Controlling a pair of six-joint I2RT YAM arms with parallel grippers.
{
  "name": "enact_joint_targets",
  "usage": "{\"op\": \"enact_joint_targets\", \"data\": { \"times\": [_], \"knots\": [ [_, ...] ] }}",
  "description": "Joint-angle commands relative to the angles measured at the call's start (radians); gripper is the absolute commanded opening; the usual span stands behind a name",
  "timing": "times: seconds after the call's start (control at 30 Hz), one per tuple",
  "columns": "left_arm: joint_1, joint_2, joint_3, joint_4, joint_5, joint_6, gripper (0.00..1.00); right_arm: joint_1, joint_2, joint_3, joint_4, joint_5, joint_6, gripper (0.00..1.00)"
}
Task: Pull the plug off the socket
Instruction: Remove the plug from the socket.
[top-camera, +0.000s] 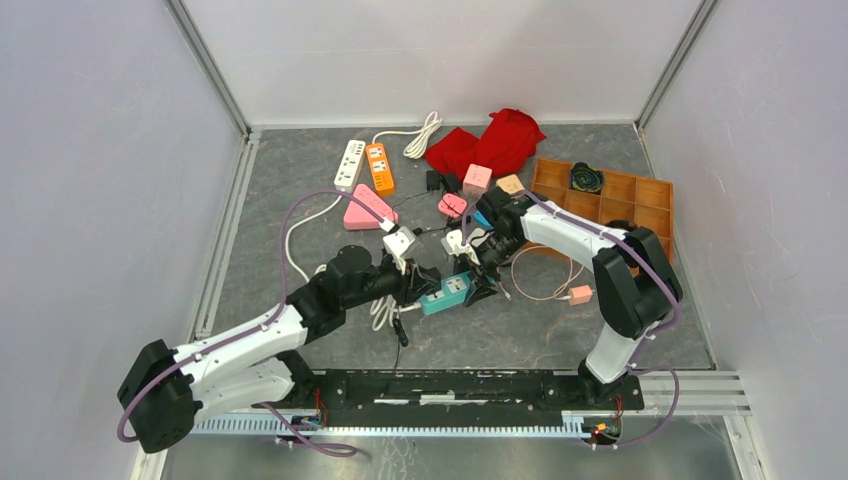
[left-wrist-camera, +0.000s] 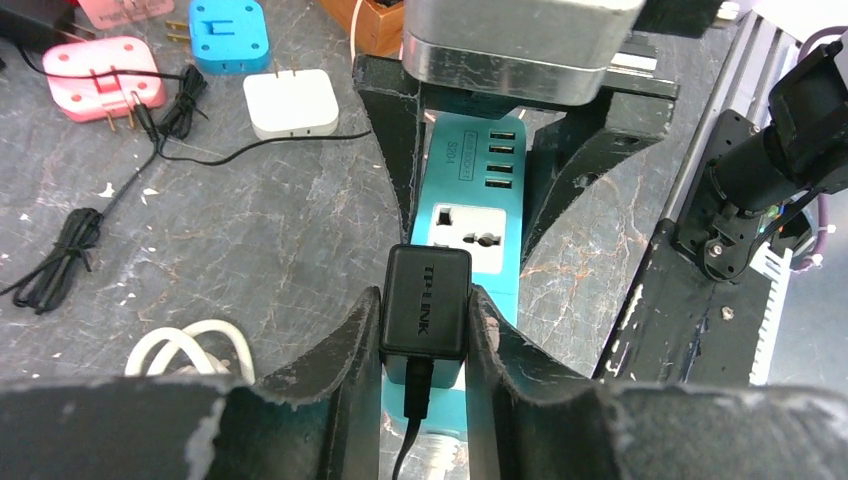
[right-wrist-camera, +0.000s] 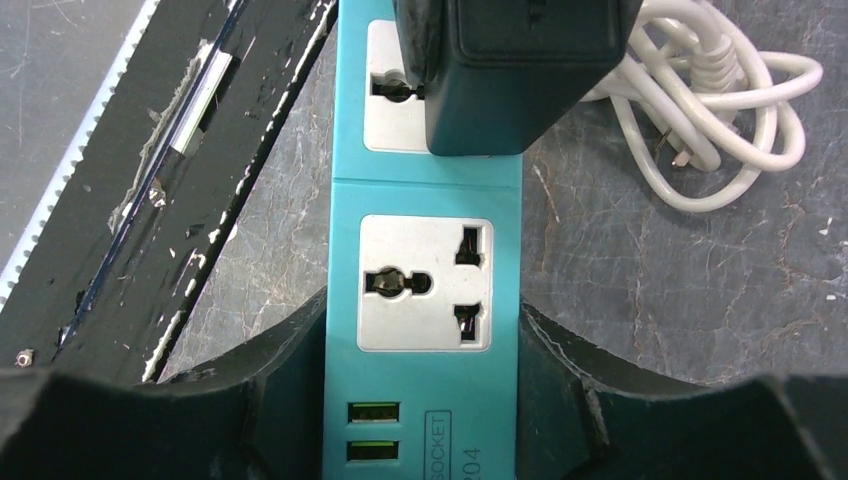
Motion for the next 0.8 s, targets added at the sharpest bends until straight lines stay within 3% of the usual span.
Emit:
{"op": "enact_joint_targets", "data": {
  "times": [0.0,0.77],
  "knots": [
    [0.006,-0.066,0.043,0.049,-0.019,0.074,0.02,-0.004,0.012,0.049,-0.069,-0.061,-0.080,0.00],
    [0.010,-0.108,0.092,0.051,-0.064,0.087,0.02,-0.004,0.016,0.052,-0.071,-0.054,-0.080,0.00]
  ]
}}
